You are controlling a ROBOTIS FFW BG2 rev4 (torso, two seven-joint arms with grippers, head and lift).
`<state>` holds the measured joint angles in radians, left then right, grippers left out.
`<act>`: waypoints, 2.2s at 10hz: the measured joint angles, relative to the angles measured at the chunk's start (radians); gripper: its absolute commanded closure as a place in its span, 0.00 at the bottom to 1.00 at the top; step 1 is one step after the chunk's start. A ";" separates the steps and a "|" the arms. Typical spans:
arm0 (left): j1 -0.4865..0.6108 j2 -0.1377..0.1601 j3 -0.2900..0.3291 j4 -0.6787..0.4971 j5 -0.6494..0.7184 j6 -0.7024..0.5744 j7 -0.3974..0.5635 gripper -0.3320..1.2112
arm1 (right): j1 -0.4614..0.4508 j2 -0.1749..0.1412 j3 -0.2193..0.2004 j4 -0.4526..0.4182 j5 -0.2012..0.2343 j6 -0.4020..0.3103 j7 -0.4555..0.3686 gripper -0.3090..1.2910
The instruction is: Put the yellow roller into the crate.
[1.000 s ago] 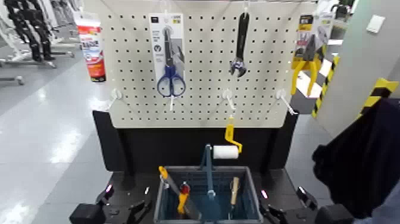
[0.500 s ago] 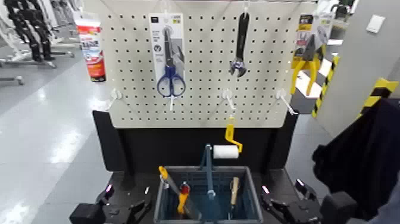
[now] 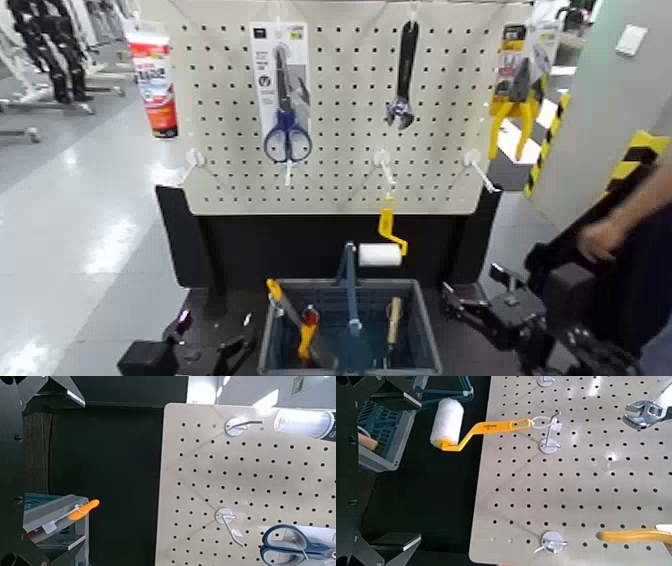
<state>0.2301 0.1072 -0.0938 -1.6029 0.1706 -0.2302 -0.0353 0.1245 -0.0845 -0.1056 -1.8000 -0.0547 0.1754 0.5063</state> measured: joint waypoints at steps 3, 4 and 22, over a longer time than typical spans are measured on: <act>0.000 -0.003 0.000 0.000 0.001 -0.001 0.000 0.29 | -0.120 -0.053 0.024 0.078 -0.001 0.063 0.117 0.28; 0.000 -0.003 0.001 0.000 0.001 -0.001 0.000 0.29 | -0.157 -0.068 0.038 0.113 -0.002 0.066 0.139 0.28; -0.017 -0.008 -0.003 0.017 0.003 -0.009 -0.011 0.29 | -0.642 -0.116 0.368 0.726 -0.151 -0.133 0.314 0.64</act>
<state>0.2132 0.0997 -0.0966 -1.5861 0.1733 -0.2393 -0.0460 -0.5180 -0.2006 0.2619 -1.0744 -0.2061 0.0419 0.8207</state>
